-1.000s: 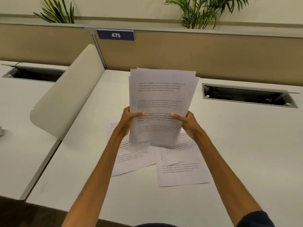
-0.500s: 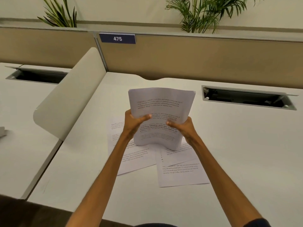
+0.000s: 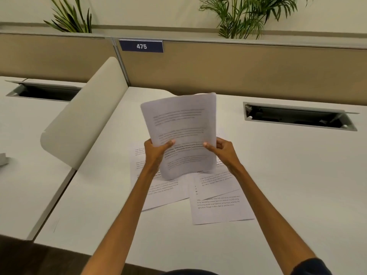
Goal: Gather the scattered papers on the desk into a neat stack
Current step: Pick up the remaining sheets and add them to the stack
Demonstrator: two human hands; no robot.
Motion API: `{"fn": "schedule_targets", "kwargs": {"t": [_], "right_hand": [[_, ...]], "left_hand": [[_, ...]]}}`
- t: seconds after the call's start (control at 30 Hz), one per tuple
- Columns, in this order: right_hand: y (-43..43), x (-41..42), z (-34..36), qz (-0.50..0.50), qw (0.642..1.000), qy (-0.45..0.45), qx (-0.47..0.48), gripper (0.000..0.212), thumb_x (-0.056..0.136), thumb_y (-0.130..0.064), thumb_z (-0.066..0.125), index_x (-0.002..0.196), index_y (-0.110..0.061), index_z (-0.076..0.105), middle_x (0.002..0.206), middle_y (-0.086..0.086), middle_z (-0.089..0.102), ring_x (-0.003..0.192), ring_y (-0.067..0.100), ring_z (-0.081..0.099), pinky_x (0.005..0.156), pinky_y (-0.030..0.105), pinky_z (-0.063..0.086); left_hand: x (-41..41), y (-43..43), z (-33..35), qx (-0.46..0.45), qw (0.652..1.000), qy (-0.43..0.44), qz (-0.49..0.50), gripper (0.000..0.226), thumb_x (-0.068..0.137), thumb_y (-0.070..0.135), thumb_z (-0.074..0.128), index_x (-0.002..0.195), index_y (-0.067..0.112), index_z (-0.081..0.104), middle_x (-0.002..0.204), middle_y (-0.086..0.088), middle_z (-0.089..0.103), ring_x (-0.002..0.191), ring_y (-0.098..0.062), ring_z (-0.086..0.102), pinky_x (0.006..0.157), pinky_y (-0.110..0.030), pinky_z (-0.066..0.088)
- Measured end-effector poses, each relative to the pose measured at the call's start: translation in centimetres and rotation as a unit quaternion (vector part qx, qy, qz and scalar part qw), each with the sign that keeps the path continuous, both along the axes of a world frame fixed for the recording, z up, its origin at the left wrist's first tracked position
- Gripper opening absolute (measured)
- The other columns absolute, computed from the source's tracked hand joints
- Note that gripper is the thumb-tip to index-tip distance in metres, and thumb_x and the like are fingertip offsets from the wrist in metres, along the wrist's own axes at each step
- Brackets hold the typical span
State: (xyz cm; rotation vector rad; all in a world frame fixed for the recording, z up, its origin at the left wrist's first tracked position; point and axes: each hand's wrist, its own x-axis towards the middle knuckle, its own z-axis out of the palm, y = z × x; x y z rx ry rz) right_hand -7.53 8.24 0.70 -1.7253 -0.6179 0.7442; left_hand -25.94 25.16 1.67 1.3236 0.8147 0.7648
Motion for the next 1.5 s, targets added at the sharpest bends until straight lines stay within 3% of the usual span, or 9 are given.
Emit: {"fn": "schedule_targets", "kwargs": {"t": [0.07, 0.2, 0.33, 0.53, 0.77, 1.07, 1.2, 1.3, 1.5], "right_hand": [[-0.5, 1.1, -0.9, -0.044, 0.991, -0.063, -0.111, 0.062, 0.081, -0.057, 0.071, 0.128, -0.016, 0.062, 0.127, 0.007, 0.067, 0.118, 0.024, 0.063, 0.102, 0.044, 0.051], [-2.3, 1.1, -3.3, -0.089, 0.881, -0.147, -0.44, 0.112, 0.068, -0.076, 0.067, 0.147, -0.006, 0.028, 0.15, 0.019, 0.035, 0.14, 0.036, 0.03, 0.109, 0.056, 0.032], [-2.6, -0.5, -4.6, -0.1, 0.848, -0.198, -0.482, 0.12, 0.065, -0.076, 0.069, 0.146, 0.001, 0.024, 0.146, 0.019, 0.034, 0.136, 0.034, 0.032, 0.103, 0.053, 0.036], [-1.3, -2.0, -4.2, -0.122, 0.852, -0.217, -0.461, 0.098, 0.079, -0.055, 0.071, 0.144, 0.003, 0.028, 0.136, 0.022, 0.048, 0.124, 0.035, 0.049, 0.097, 0.046, 0.042], [-1.3, -0.9, -2.9, -0.17, 0.919, -0.123, -0.334, 0.072, 0.08, -0.02, 0.078, 0.138, -0.005, 0.038, 0.127, 0.02, 0.063, 0.114, 0.039, 0.062, 0.091, 0.043, 0.051], [-1.5, 2.6, 6.3, -0.221, 0.96, -0.132, -0.107, 0.065, 0.076, -0.027, 0.084, 0.129, -0.014, 0.049, 0.123, 0.01, 0.065, 0.103, 0.028, 0.068, 0.085, 0.041, 0.056], [-0.9, 3.7, 9.0, -0.219, 0.974, -0.057, -0.005, 0.071, 0.069, -0.027, 0.089, 0.128, -0.012, 0.051, 0.124, 0.007, 0.066, 0.107, 0.025, 0.067, 0.092, 0.046, 0.058], [-0.3, 3.4, 7.7, -0.214, 0.977, 0.012, 0.01, 0.075, 0.066, -0.024, 0.092, 0.128, -0.01, 0.052, 0.125, 0.009, 0.067, 0.107, 0.027, 0.068, 0.094, 0.048, 0.057], [0.3, 0.0, -0.2, -0.211, 0.976, 0.03, -0.049, 0.067, 0.072, -0.023, 0.088, 0.128, -0.005, 0.054, 0.126, 0.015, 0.064, 0.104, 0.026, 0.064, 0.09, 0.036, 0.054]], "left_hand": [[-1.0, 1.5, 0.1, -0.014, 1.0, 0.005, 0.008, 0.031, 0.072, 0.004, 0.086, 0.099, 0.014, 0.073, 0.092, 0.004, 0.08, 0.085, -0.02, 0.077, 0.068, -0.035, 0.064], [-3.5, 3.8, -0.7, -0.04, 0.999, 0.031, 0.013, 0.04, 0.068, 0.002, 0.087, 0.104, 0.011, 0.073, 0.095, 0.001, 0.08, 0.087, -0.021, 0.077, 0.067, -0.034, 0.064], [-5.6, 4.7, -2.6, -0.119, 0.991, 0.054, 0.003, 0.052, 0.064, 0.0, 0.087, 0.113, 0.007, 0.071, 0.104, -0.006, 0.079, 0.09, -0.027, 0.077, 0.065, -0.037, 0.063], [-7.1, 4.1, -5.2, -0.18, 0.979, 0.094, -0.01, 0.054, 0.061, -0.002, 0.086, 0.112, 0.007, 0.073, 0.105, -0.011, 0.078, 0.091, -0.031, 0.076, 0.065, -0.038, 0.062], [-6.9, 3.3, -5.9, -0.191, 0.972, 0.132, -0.037, 0.053, 0.064, -0.003, 0.086, 0.114, 0.003, 0.071, 0.106, -0.015, 0.077, 0.09, -0.034, 0.076, 0.076, -0.047, 0.062], [-6.0, 1.4, -6.2, -0.217, 0.964, 0.148, -0.046, 0.054, 0.072, -0.011, 0.078, 0.123, -0.002, 0.065, 0.118, -0.024, 0.07, 0.101, -0.042, 0.07, 0.089, -0.062, 0.054], [-4.8, 0.6, -5.1, -0.2, 0.968, 0.146, -0.032, 0.046, 0.086, 0.023, 0.076, 0.127, 0.006, 0.064, 0.121, -0.019, 0.07, 0.104, -0.036, 0.07, 0.088, -0.051, 0.058], [-3.7, 0.3, -4.2, -0.256, 0.961, 0.088, -0.057, 0.064, 0.097, 0.061, 0.04, 0.134, 0.012, 0.059, 0.123, -0.019, 0.068, 0.112, -0.037, 0.066, 0.092, -0.049, 0.055], [-2.7, 0.6, -5.0, -0.319, 0.943, 0.002, -0.09, 0.088, 0.093, 0.075, 0.014, 0.142, 0.012, 0.05, 0.136, -0.02, 0.059, 0.126, -0.042, 0.054, 0.109, -0.055, 0.04]]}}
